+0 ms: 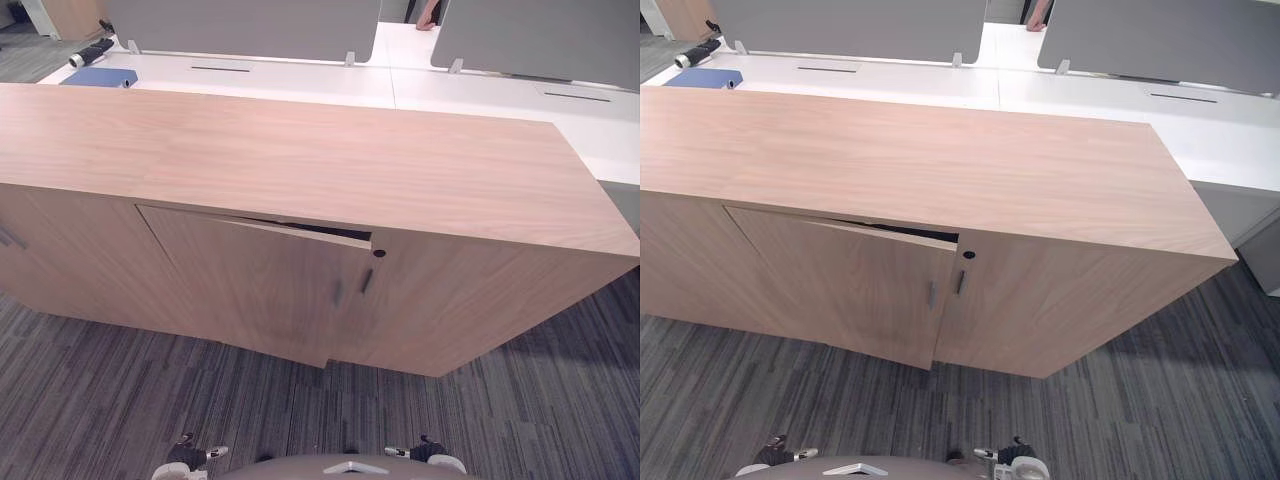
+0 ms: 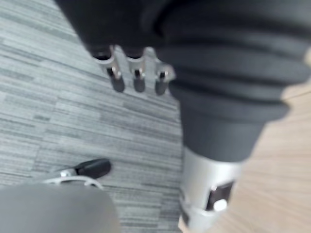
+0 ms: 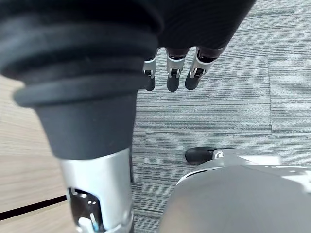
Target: Walk over to the cabinet, pick up the folder, carry it to the office cabinet, place the folder inside the office cabinet, then close the office cabinet door
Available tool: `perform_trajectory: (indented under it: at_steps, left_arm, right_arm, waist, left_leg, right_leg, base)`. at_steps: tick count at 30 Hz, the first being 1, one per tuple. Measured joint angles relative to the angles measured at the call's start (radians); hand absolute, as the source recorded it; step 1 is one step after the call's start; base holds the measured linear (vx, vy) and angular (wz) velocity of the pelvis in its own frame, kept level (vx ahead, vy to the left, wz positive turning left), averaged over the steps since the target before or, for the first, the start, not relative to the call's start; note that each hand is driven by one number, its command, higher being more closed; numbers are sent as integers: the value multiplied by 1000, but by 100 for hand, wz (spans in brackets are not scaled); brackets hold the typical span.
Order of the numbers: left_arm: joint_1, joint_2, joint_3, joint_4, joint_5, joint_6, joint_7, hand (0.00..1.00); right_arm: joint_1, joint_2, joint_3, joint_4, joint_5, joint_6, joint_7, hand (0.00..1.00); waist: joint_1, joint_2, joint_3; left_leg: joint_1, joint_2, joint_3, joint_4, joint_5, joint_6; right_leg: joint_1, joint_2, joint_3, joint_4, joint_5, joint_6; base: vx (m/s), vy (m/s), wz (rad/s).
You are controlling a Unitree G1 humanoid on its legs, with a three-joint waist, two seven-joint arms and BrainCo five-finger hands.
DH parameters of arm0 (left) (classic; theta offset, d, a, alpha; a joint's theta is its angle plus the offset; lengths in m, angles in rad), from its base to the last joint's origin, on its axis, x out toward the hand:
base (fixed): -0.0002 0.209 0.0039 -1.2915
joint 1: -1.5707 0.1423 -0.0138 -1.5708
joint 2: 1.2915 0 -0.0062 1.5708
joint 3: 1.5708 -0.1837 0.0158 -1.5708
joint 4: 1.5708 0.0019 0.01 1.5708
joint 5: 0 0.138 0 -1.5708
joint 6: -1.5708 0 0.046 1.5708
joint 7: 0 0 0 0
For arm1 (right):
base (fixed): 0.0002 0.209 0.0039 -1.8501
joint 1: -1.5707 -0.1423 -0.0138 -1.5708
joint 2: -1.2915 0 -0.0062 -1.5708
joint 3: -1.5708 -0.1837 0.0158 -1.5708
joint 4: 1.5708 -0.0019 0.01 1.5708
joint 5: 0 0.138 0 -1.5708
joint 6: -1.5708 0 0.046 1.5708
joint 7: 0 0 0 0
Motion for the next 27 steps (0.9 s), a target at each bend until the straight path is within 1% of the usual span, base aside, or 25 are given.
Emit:
perform_trajectory:
  at_steps: [6,27]
  left_arm:
    - [-3,-1,-1,0,1,1,0,0]
    - [-4,0,-10,0,18,3,0,0]
  right_arm:
    - [-9,-3,1,0,0,0,0,0]
    - [-10,-9,2,0,-1,0,1,0]
  waist:
    - [-1,6,11]
    - [-1,4,16]
  left_leg:
    - [2,0,-7,0,1,0]
    - [2,1,-15,0,4,0]
  right_leg:
    - [2,0,-6,2,0,0]
    - [6,0,-19,0,-1,-2]
  base:
    - [-2,-6,2]
    - [-20,-20,1]
